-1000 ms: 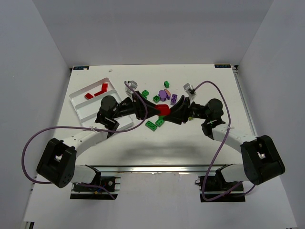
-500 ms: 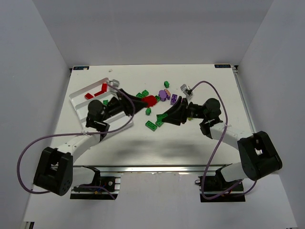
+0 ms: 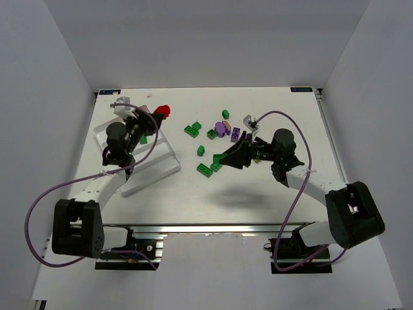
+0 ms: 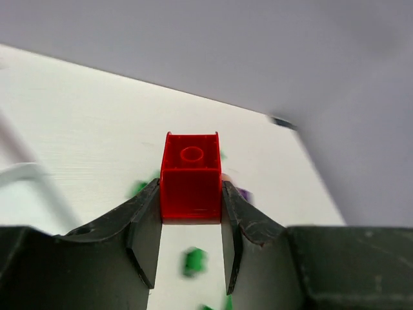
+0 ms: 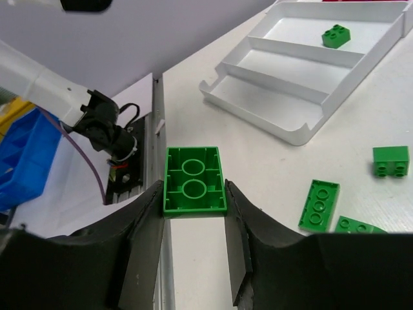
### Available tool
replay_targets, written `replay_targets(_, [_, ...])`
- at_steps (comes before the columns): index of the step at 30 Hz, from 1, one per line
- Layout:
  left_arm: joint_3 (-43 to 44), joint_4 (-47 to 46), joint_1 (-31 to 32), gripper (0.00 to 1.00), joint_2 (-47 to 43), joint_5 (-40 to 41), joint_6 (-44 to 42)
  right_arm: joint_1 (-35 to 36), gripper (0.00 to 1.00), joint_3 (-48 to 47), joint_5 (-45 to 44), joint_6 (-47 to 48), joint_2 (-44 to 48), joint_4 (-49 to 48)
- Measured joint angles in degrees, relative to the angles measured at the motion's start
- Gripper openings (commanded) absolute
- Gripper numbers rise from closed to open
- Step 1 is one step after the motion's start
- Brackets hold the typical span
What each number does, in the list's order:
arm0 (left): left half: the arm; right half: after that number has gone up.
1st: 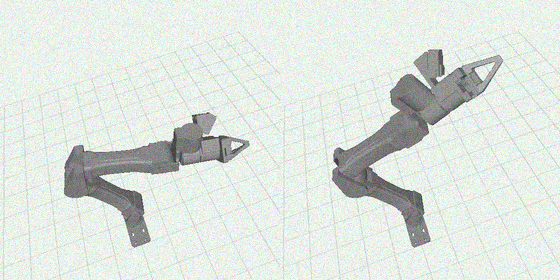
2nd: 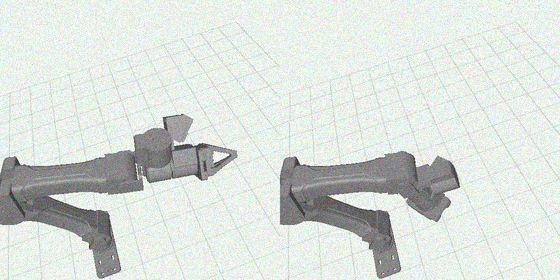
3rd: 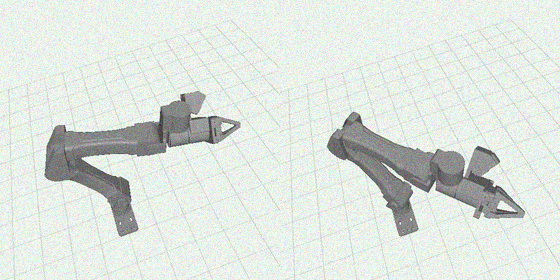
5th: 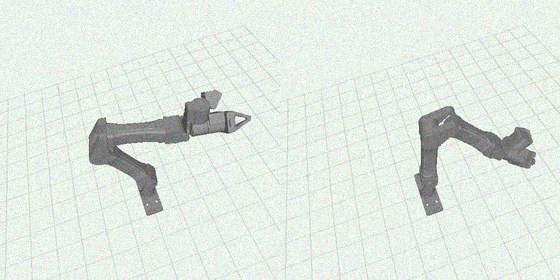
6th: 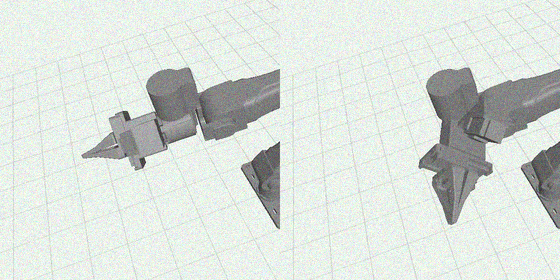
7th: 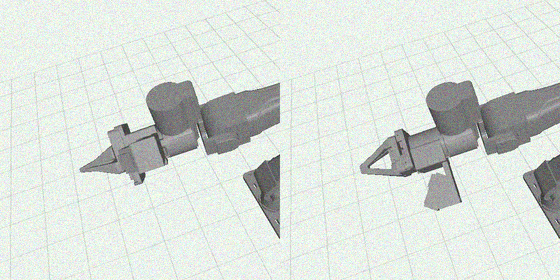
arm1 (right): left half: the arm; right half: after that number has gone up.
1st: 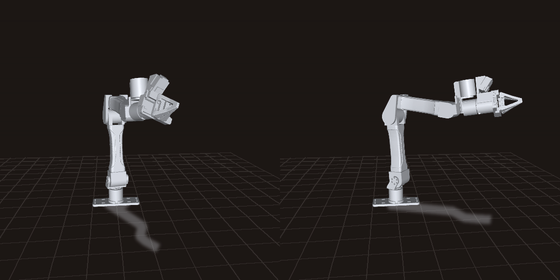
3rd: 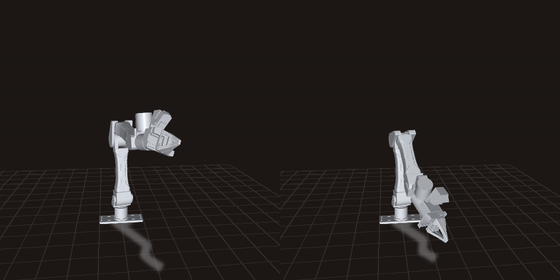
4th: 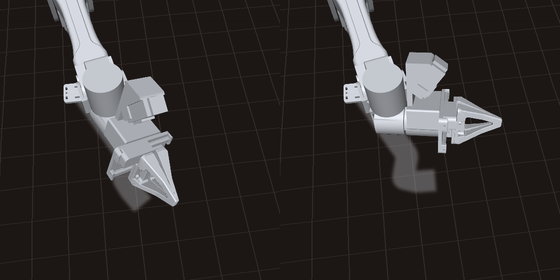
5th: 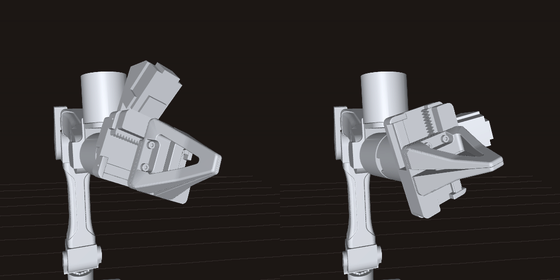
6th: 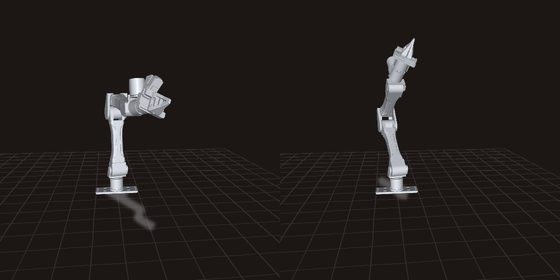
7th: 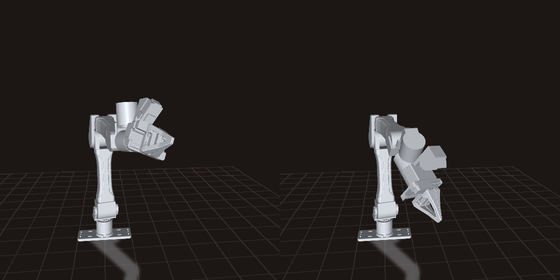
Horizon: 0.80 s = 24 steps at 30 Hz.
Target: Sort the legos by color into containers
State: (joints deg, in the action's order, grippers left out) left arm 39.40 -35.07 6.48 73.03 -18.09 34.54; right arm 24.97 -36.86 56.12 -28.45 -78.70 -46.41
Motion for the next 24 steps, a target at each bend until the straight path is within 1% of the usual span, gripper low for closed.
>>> replay_targets(4, [9.5,13.3,-2.7,0.00,6.0,15.0,-4.7,0.7,0.00,-1.3,-2.2,3.5,1.3,5.1])
replay_targets(8, [22.5,25.6,-4.4,0.00,17.0,26.6,-7.1,1.7,0.00,-1.6,-3.4,5.4,2.6,7.9])
replay_targets(10, [27.7,30.6,-4.7,0.00,22.5,31.1,-7.2,2.0,0.00,-1.6,-3.6,6.2,3.0,8.9])
replay_targets(13, [33.2,37.6,-4.9,0.00,30.0,36.0,-7.0,2.2,0.00,-1.7,-3.8,6.8,3.7,10.0])
replay_targets(16, [35.5,42.4,-5.3,0.00,35.0,39.0,-6.9,2.2,0.00,-1.7,-4.0,7.2,4.1,10.5])
replay_targets(19, [37.0,44.6,-5.4,0.00,36.3,41.6,-6.9,2.2,0.00,-1.7,-4.0,7.4,4.3,10.5])
replay_targets(24, [38.7,44.9,-5.7,0.02,36.4,44.2,-7.6,2.2,0.00,-1.7,-4.0,7.7,4.3,10.8])
